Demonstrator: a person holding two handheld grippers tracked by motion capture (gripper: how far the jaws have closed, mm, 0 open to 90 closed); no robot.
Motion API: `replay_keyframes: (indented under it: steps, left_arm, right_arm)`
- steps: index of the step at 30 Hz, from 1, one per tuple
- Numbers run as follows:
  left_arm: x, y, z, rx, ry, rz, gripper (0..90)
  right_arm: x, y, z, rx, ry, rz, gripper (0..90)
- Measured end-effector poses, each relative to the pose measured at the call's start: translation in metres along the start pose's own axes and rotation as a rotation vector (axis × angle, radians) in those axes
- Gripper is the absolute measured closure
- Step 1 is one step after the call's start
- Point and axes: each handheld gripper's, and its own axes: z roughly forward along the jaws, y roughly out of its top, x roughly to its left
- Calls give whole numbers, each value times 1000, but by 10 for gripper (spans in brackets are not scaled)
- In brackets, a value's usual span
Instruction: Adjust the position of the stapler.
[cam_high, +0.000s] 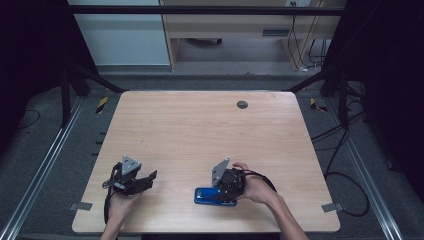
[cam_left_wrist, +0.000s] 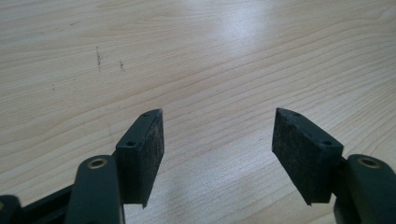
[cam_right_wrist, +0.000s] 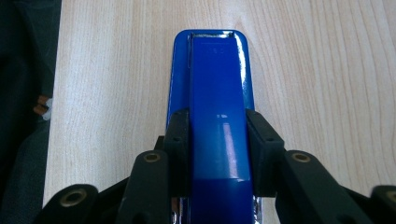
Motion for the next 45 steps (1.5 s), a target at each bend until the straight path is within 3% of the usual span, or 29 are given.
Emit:
replay_keyframes:
  steps: [18,32,36,38,45]
  left_arm:
    - [-1,0,1,5,-3,4,338]
    - [-2,0,2,17,-7,9,336]
    - [-2,0,3,21,-9,10,336]
    - [-2,0,3,23,-12,9,334]
    - [-3,0,4,29,-14,14,333]
  right_arm:
    - [-1,-4,0,-24,1,-31,659]
    - [0,-2,0,-15,-4,14,645]
    - [0,0,-1,7,-9,29,619]
    - [1,4,-4,46,-24,24,614]
    - [0,6,3,103,-4,27,641]
